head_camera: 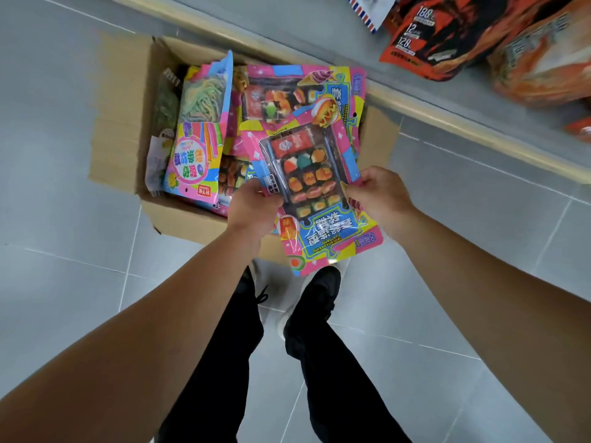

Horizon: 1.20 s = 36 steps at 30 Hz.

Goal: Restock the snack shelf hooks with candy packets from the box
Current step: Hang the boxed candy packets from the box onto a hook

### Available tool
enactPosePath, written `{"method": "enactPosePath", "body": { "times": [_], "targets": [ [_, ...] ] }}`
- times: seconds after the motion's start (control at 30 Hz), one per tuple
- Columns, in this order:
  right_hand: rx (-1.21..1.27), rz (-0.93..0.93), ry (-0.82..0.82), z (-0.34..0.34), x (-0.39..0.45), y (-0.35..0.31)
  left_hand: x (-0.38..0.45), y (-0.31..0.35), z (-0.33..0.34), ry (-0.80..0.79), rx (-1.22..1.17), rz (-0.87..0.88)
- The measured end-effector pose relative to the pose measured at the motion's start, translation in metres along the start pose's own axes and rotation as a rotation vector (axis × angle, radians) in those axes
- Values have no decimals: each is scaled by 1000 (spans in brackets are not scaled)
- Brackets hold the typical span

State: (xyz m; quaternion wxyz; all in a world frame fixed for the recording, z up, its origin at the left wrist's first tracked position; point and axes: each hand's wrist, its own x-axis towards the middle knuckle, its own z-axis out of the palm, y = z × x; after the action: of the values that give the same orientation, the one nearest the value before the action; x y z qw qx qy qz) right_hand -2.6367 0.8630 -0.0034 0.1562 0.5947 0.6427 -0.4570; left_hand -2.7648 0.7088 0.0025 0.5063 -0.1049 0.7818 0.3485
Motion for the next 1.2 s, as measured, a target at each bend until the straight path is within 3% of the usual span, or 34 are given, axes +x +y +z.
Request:
{"method": "enactPosePath", "body": {
  "times": [0.3, 0.5, 0.73, 0.9, 1.0, 1.07, 1.13, 1.2],
  "targets": [
    [179, -63, -1, -80, -131, -64, -119, 80, -64, -83, 32, 161],
    [241, -131, 162, -143, -241, -105, -237, 148, -120, -94, 106, 348],
    [348, -242, 222, -205, -347, -153, -364, 207, -170, -268, 83, 461],
    [30, -478, 364, -270, -407, -182, -426, 231, -196, -155, -119, 463],
    [-158, -558, 423, -303, -435, -189, -461, 254, -204, -36, -228, 536],
    [-246, -576, 448, -319, -455, -187, -492, 267, -199, -54, -197, 627],
    [-381, -590, 491, -328, -474, -187, -523, 277, -186, -79, 37, 794],
    [-550, -629, 520, -334, -500, -184, -558, 280, -168, -97, 497, 973]
  ]
}}
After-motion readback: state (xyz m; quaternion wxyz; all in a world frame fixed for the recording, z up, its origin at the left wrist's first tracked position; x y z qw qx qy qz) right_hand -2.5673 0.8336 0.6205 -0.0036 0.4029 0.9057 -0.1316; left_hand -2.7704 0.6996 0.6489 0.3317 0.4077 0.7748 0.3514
